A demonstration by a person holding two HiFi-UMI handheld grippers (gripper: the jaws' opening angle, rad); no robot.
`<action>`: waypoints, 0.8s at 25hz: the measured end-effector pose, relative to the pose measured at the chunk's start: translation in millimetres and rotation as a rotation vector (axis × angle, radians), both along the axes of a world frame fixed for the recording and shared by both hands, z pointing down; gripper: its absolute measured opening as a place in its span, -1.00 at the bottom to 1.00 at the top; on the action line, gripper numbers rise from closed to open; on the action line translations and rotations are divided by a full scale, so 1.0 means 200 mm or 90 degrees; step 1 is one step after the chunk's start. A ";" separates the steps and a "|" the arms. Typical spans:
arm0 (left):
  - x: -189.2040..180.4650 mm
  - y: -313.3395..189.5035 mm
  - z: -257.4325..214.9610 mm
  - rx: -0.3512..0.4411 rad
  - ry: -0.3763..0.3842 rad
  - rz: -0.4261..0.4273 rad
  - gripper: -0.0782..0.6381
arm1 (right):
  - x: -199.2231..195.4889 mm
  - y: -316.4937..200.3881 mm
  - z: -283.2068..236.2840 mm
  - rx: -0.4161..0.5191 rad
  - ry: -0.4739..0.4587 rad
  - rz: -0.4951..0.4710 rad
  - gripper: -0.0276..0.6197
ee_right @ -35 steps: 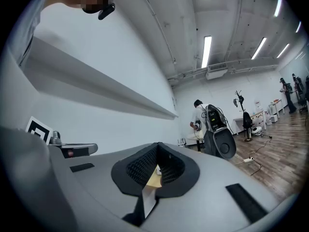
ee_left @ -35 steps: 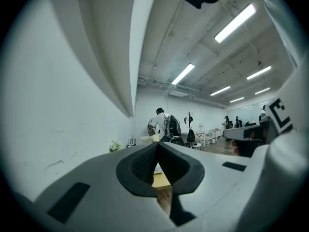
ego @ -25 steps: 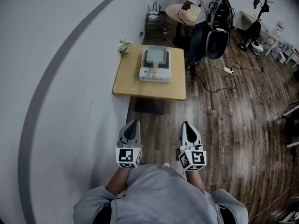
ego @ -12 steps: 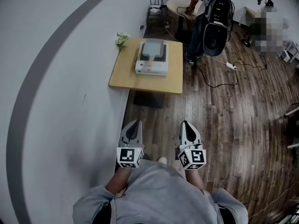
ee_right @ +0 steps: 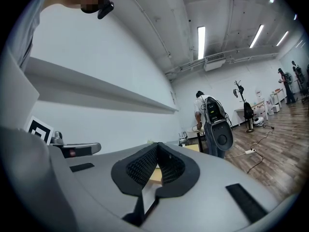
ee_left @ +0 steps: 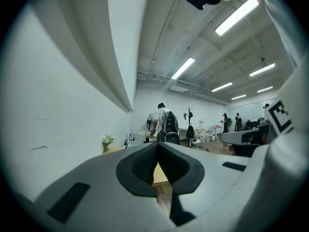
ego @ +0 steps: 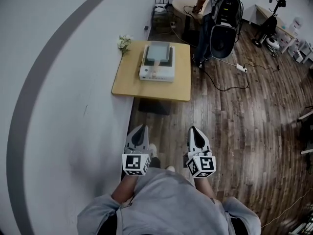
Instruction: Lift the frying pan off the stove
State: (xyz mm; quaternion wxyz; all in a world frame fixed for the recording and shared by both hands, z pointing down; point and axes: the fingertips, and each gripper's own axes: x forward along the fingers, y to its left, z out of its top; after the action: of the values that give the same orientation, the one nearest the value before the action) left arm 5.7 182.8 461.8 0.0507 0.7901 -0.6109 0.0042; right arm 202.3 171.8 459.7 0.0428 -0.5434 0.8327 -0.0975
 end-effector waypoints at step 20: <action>-0.43 -0.74 0.01 -0.004 0.013 0.019 -0.78 | -0.39 -0.74 -0.01 -0.006 0.004 0.027 -0.92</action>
State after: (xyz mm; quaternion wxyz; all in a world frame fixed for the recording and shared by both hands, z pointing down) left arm -80.2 35.2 463.3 0.0595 0.7989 -0.5986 -0.0007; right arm 124.5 23.2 458.6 0.0393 -0.5614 0.8207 -0.0987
